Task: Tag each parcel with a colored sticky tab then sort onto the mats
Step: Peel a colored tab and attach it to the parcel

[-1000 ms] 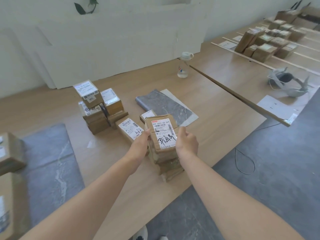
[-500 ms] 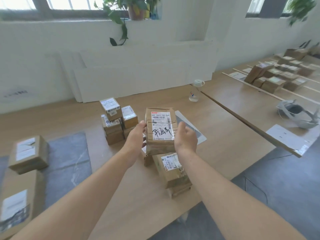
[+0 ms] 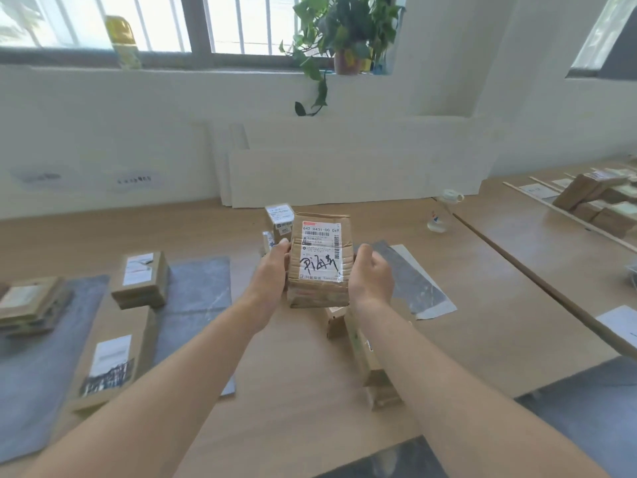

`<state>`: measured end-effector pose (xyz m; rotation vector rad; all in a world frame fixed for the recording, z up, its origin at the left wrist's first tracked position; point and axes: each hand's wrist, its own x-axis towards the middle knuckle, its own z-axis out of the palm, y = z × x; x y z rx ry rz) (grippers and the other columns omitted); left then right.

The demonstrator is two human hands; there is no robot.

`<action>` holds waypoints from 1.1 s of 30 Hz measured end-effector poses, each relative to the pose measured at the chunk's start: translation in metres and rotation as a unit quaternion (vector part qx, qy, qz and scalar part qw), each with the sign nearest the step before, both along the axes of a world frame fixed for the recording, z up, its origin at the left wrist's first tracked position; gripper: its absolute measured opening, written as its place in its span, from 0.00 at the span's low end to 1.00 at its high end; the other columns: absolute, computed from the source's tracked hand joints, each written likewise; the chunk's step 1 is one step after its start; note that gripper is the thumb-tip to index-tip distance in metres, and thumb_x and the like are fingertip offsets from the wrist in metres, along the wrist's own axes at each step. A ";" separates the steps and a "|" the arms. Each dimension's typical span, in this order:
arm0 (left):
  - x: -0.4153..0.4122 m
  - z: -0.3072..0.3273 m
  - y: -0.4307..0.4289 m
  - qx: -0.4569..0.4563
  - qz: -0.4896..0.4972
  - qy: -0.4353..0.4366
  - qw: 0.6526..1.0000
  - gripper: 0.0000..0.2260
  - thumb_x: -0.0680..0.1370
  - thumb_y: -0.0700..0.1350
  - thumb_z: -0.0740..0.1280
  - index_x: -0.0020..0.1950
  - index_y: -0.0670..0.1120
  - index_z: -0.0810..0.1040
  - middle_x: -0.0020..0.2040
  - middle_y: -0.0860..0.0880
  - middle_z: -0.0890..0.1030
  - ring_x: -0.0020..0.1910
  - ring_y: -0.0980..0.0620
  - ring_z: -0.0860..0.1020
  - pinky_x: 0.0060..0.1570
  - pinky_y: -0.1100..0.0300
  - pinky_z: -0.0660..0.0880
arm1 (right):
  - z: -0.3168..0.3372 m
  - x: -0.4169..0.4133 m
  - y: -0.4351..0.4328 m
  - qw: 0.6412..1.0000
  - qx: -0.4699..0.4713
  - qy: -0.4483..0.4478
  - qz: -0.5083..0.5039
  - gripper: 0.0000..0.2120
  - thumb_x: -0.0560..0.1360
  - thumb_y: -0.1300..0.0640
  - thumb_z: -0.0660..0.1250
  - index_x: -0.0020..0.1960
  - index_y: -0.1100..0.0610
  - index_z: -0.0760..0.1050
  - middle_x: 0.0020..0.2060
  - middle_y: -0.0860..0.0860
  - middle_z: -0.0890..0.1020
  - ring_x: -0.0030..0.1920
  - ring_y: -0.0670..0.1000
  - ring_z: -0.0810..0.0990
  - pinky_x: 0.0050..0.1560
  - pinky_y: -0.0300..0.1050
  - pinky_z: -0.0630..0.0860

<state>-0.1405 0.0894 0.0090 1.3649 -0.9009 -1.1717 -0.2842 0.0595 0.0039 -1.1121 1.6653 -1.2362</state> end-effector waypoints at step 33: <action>0.319 -0.015 0.253 0.023 0.231 0.015 0.973 0.17 0.85 0.54 0.52 0.63 0.49 0.77 0.53 0.51 0.81 0.48 0.51 0.80 0.47 0.59 0.76 | -0.019 0.341 0.183 0.972 0.030 0.023 0.233 0.16 0.81 0.48 0.55 0.38 0.55 0.66 0.33 0.51 0.74 0.36 0.52 0.70 0.39 0.49 0.66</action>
